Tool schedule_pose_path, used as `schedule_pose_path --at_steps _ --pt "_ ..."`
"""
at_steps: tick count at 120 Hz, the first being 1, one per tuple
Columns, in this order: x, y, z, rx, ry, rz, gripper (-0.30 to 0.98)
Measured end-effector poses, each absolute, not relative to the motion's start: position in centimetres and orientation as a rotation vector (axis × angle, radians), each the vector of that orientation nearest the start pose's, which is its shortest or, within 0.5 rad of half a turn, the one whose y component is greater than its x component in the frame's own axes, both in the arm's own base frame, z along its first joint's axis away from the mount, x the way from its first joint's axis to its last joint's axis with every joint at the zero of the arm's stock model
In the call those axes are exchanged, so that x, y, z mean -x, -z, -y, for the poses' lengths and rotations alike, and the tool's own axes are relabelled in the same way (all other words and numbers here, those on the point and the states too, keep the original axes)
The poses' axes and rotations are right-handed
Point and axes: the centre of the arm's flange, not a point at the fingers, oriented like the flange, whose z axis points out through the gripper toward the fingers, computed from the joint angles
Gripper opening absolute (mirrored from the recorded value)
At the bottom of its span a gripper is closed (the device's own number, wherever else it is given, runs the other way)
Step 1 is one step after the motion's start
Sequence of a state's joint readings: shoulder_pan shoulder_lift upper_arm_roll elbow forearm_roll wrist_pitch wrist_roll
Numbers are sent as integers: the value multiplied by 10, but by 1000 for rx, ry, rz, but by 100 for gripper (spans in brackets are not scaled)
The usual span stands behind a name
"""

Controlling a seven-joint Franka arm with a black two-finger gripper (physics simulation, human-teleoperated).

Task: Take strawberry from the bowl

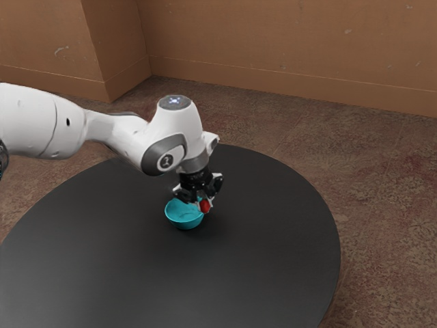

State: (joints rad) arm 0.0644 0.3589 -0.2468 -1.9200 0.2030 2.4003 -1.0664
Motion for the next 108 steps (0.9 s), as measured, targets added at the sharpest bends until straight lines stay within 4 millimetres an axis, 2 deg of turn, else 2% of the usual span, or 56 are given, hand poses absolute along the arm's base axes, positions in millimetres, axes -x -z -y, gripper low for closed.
schedule_pose_path --at_steps 7,15,23,36,45,61,69,74,79,83,88,92,96,99,104,108 --pt "-622 -320 153 2992 218 1085 2" --pt "-631 -309 212 3076 196 990 2" --pt "-637 -300 244 3123 177 945 2" --pt "-643 -288 266 3150 158 922 2" --pt "-643 -285 271 3156 155 917 3" --pt "-646 -289 267 3162 161 920 30" --pt "-642 -302 265 3167 185 899 40" --pt "-634 -324 268 3170 214 867 45" --pt "-619 -362 280 3176 232 814 50" --pt "-599 -405 291 3168 230 765 52" --pt "-565 -461 306 3148 220 691 55" --pt "-538 -508 308 3122 246 653 57" --pt "-514 -561 295 3098 314 631 59" --pt "-500 -592 282 3084 344 616 60" --pt "-488 -625 262 3069 355 566 61" --pt "-493 -643 230 3057 343 550 62"
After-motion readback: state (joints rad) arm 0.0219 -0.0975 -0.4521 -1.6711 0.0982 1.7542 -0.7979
